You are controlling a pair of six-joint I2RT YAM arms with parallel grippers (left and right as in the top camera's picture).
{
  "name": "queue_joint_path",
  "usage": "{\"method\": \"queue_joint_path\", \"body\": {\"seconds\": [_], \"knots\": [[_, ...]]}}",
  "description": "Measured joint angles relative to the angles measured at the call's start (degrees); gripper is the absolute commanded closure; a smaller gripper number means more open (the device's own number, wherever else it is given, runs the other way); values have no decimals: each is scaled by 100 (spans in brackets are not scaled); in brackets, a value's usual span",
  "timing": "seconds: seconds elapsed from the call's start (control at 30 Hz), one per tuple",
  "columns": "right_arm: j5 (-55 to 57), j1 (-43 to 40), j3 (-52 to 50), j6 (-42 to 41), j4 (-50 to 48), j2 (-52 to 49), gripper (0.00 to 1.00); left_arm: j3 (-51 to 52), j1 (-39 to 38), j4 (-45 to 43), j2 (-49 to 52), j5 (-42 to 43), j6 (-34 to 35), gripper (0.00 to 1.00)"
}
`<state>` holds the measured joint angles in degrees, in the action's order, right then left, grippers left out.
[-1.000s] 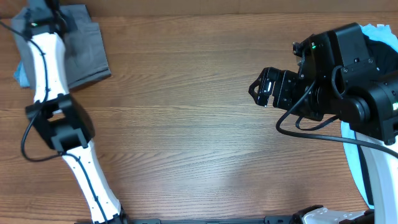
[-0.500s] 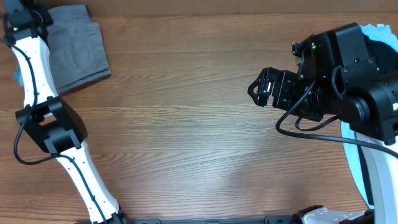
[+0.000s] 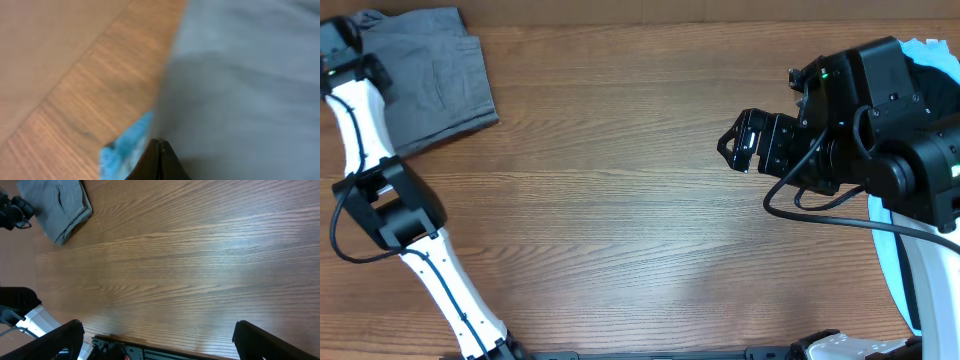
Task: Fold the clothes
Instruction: 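Adjust the shorts flat on the jeans and open the left gripper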
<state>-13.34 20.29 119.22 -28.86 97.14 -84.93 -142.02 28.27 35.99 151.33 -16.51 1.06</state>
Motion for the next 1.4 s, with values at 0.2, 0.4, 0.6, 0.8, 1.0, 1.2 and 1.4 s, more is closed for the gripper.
{"method": "queue_joint_path", "body": {"seconds": [0.2, 0.4, 0.6, 0.8, 1.0, 1.2, 1.4], "knots": [[0, 0, 0, 0, 2, 0, 0, 0, 151, -286, 22, 319, -2, 96], [0, 0, 0, 0, 2, 0, 0, 2, -52, -693, 46, 490, -118, 96], [0, 0, 0, -13, 0, 0, 0, 0, -179, -918, 153, 645, -151, 95], [0, 0, 0, -92, 0, 0, 0, 0, -90, -811, 706, 625, -162, 77], [-31, 42, 0, -94, -2, 0, 0, -55, -74, -634, 643, 466, -146, 11], [-61, 256, 0, -114, -4, 0, 0, 39, -245, 146, -90, 542, 289, 0], [48, 280, -4, -109, 0, 0, 0, 55, -743, 1436, -1751, 1067, 509, 0]]}}
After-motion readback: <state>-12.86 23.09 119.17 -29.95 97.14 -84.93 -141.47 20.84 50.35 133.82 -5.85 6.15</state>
